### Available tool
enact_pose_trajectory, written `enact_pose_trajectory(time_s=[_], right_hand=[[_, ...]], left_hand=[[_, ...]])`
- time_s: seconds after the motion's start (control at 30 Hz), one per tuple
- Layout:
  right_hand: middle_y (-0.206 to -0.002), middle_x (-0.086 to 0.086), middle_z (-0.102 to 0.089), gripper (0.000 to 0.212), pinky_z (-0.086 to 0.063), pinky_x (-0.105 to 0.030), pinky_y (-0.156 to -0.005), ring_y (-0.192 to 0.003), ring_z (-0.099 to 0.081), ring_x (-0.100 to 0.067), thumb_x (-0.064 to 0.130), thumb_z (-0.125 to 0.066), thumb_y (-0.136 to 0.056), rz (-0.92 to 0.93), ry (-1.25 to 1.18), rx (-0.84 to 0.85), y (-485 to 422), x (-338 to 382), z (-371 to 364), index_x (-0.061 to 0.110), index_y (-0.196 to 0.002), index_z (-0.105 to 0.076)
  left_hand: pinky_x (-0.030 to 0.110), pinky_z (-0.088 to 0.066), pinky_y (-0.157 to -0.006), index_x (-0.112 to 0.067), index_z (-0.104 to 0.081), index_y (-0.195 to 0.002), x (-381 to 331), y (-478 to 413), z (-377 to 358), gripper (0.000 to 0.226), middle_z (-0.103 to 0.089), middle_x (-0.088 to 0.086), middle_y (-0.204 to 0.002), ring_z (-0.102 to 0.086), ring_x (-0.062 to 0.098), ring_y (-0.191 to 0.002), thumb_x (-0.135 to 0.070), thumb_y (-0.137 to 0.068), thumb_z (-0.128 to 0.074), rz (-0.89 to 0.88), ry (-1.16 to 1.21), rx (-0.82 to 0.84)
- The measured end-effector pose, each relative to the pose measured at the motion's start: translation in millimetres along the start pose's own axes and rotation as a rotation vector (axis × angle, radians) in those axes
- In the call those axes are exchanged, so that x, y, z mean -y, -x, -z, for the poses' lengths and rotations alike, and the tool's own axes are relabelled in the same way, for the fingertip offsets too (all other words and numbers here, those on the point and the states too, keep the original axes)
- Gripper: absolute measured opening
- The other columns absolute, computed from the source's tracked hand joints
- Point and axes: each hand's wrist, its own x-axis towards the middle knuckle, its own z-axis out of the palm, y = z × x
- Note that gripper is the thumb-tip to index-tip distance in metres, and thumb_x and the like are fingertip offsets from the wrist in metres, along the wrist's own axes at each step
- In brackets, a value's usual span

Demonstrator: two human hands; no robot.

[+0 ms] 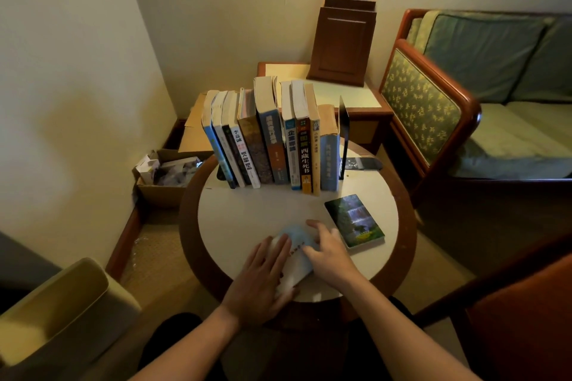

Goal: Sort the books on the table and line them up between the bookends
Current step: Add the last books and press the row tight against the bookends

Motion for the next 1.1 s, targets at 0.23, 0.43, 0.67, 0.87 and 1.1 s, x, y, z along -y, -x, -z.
enact_pose_trajectory(time_s=[0.23,0.43,0.67,0.87,1.1], right_hand=[[-0.113,0.007,-0.061,0.028,-0.052,-0.017,-0.078,-0.096,-0.059,-0.004,0.019,-0.064,-0.091,0.044,-0.042,0.142,13.8,1.3,12.8,0.028,-0.117,-0.064],[-0.122,0.0,-0.053,0.04,-0.062,-0.03,-0.066,-0.097,-0.065,-0.02,0.009,-0.067,-0.092,0.024,-0.148,0.08,21.3,-2.4,35.1,0.023,-0.129,-0.062],[-0.113,0.001,-0.052,0.045,-0.063,-0.031,-0.065,-0.093,-0.064,-0.019,0.01,-0.062,-0.097,0.117,-0.057,-0.105,22.6,-5.7,76.5,0.021,-0.14,-0.055],[-0.117,0.001,-0.049,0.055,-0.061,-0.025,-0.071,-0.108,-0.06,-0.021,0.014,-0.06,-0.098,0.204,0.003,-0.198,23.0,1.0,104.2,0.028,-0.149,-0.045],[-0.13,-0.026,-0.06,0.059,-0.061,-0.028,-0.078,-0.114,-0.065,-0.034,-0.001,-0.064,-0.093,0.493,0.242,-0.479,11.0,17.4,129.5,0.009,-0.146,-0.043]], left_hand=[[0.04,0.005,-0.126,-0.029,0.019,-0.157,-4.8,-4.1,6.0,0.087,0.022,-0.006,-0.166,0.022,0.013,-0.152,-0.063,-0.097,-0.034,-0.121,0.033,0.002],[0.034,0.006,-0.126,-0.027,0.012,-0.159,3.9,-12.0,4.7,0.105,0.021,-0.007,-0.165,0.019,0.009,-0.152,-0.086,-0.086,-0.034,0.053,0.118,0.016],[0.043,0.013,-0.123,-0.029,0.015,-0.157,21.4,-18.6,-2.3,0.09,0.021,-0.008,-0.164,0.023,0.016,-0.152,-0.083,-0.088,0.0,0.28,-0.029,0.034],[0.05,0.01,-0.124,-0.032,0.014,-0.158,24.1,-29.9,-4.2,0.09,0.023,-0.006,-0.165,0.026,0.02,-0.151,-0.085,-0.088,-0.005,0.356,-0.057,0.01],[0.051,0.009,-0.124,-0.028,0.011,-0.16,26.8,-38.3,-2.2,0.092,0.018,-0.001,-0.167,0.023,0.024,-0.152,-0.084,-0.087,-0.001,0.487,-0.034,-0.056]])
